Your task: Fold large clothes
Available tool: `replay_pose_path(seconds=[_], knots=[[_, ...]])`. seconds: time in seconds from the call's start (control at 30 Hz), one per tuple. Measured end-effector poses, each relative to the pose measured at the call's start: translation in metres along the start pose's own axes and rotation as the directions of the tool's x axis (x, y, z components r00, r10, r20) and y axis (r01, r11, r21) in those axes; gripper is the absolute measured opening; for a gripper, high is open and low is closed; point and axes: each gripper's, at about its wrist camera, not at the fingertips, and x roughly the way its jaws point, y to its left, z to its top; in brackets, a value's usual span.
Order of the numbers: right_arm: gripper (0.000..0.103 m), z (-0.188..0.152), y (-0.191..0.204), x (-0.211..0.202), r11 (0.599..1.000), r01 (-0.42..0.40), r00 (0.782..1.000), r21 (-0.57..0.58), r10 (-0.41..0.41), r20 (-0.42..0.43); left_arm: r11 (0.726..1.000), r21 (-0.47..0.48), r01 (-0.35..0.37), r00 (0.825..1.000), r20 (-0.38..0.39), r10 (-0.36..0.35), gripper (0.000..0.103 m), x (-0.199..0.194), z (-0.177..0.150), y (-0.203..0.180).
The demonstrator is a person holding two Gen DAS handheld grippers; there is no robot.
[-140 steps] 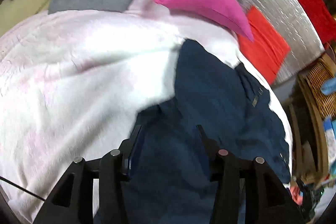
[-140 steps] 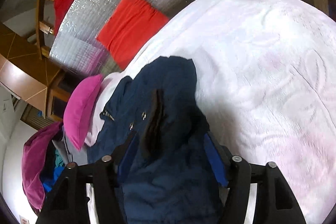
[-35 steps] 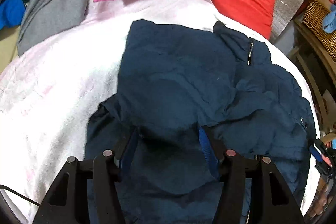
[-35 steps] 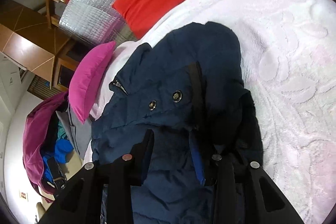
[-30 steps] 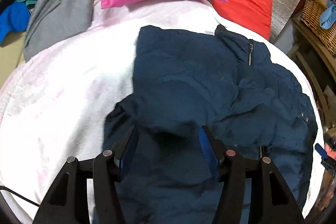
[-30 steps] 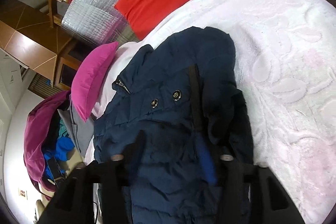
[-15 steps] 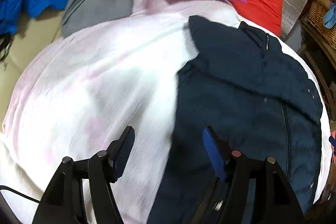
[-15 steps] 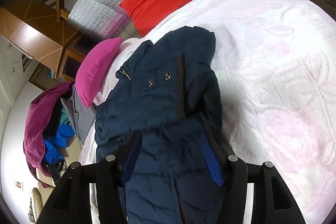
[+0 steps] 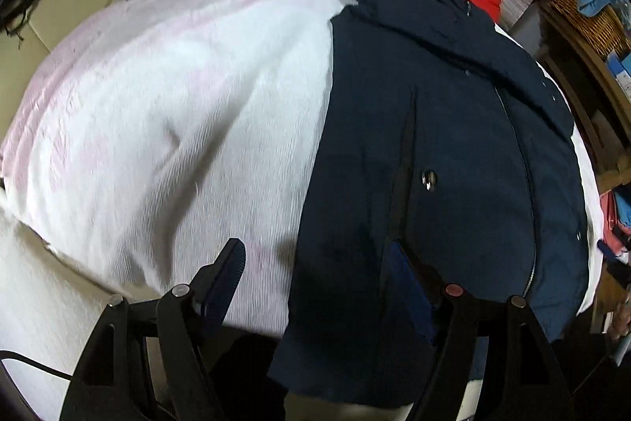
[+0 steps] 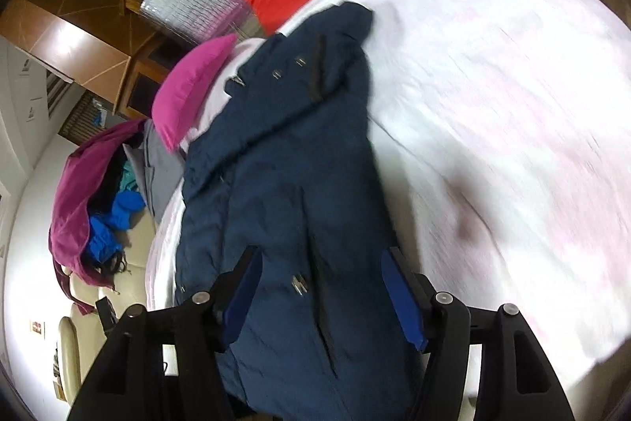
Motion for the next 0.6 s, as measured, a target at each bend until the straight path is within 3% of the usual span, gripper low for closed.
replay_pose_path(seconds=[0.13, 0.27, 0.3, 0.37, 0.43, 0.6], knots=[[0.067, -0.019, -0.023, -0.005, 0.999, 0.016, 0.999, 0.037, -0.014, -0.036, 0.997, -0.02, 0.081, 0.996, -0.029, -0.082, 0.076, -0.002, -0.007, 0.002], [0.067, -0.03, -0.04, 0.002, 0.998, 0.024, 0.997, 0.056, -0.02, -0.077, 0.993, -0.034, 0.113, 0.99, -0.079, -0.115, 0.076, 0.007, -0.013, 0.0], [0.067, -0.032, -0.043, 0.007, 0.998, 0.026, 0.996, 0.054, -0.021, -0.092, 0.992, -0.04, 0.116, 0.989, -0.086, -0.119, 0.073, 0.009, -0.015, 0.0], [0.069, -0.037, -0.046, 0.017, 0.998, 0.012, 0.993, 0.058, -0.005, -0.115, 0.99, -0.049, 0.132, 0.986, -0.097, -0.136, 0.058, 0.011, -0.017, 0.0], [0.068, -0.042, -0.039, 0.022, 1.0, 0.003, 0.993, 0.017, -0.001, -0.121, 0.991, -0.054, 0.123, 0.987, -0.095, -0.128, 0.054, 0.011, -0.017, 0.001], [0.066, -0.058, -0.014, 0.022, 0.992, -0.061, 0.984, -0.111, 0.041, -0.174, 0.985, -0.091, 0.147, 0.981, -0.111, -0.156, 0.054, 0.01, -0.022, 0.007]])
